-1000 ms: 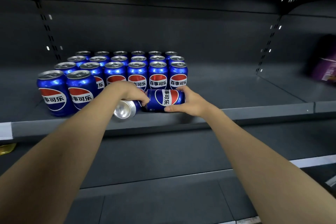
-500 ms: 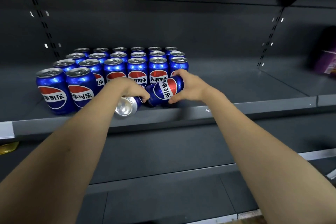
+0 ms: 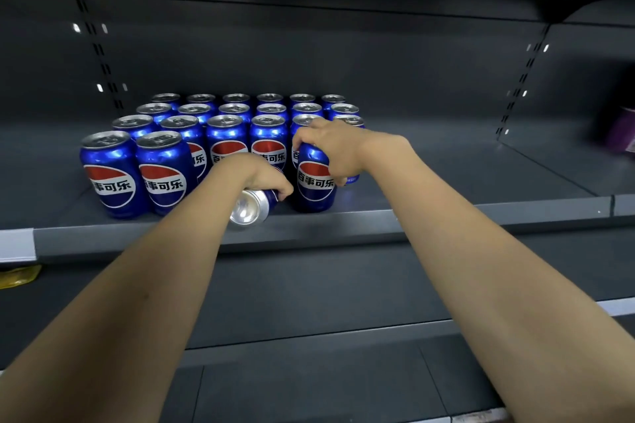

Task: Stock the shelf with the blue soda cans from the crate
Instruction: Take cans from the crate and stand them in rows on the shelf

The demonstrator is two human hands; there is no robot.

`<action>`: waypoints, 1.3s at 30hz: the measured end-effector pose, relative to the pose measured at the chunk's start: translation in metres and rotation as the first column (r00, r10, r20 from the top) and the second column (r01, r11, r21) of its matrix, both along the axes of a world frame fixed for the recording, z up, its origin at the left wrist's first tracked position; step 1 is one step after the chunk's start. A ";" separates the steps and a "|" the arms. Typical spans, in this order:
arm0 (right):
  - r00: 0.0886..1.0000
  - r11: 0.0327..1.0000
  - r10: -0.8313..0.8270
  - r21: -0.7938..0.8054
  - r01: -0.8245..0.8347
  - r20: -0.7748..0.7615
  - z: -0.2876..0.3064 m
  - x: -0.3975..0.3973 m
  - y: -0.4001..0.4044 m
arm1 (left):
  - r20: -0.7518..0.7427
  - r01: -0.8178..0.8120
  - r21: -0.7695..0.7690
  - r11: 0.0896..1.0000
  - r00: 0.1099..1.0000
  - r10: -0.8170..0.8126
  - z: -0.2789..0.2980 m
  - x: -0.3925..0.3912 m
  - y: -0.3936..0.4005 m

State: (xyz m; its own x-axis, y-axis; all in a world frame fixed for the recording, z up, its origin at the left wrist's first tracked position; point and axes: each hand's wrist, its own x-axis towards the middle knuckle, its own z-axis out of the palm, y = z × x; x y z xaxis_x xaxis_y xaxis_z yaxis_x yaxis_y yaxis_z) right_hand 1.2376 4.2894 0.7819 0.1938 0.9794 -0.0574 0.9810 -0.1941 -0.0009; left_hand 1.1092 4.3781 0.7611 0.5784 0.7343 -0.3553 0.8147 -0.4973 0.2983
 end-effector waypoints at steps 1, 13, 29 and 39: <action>1.000 1.000 0.002 -0.003 -0.002 0.005 0.000 -0.004 0.002 | 0.003 0.000 -0.002 1.000 1.000 0.000 0.000 0.000 0.001; 0.986 0.986 -0.126 -0.126 0.112 -0.107 0.013 -0.016 0.002 | 0.074 -0.022 0.000 1.000 0.997 0.022 -0.005 -0.001 0.003; 0.847 0.887 -0.222 0.260 0.381 -0.484 -0.008 -0.024 -0.002 | 0.570 -0.121 -0.221 0.968 0.789 0.229 -0.031 -0.029 -0.001; 0.817 0.872 -0.202 0.280 0.401 -0.541 -0.011 -0.023 0.003 | 0.904 -0.016 -0.239 0.971 0.361 0.229 -0.021 -0.032 -0.004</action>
State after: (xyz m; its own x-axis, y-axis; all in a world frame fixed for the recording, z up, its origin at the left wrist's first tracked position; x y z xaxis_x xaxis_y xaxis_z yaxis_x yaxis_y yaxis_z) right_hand 1.2151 4.2927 0.7707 0.5269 0.8409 0.1234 0.7228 -0.3670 -0.5855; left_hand 1.0768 4.3741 0.7406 0.5284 0.8196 0.2216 0.0237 -0.2751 0.9611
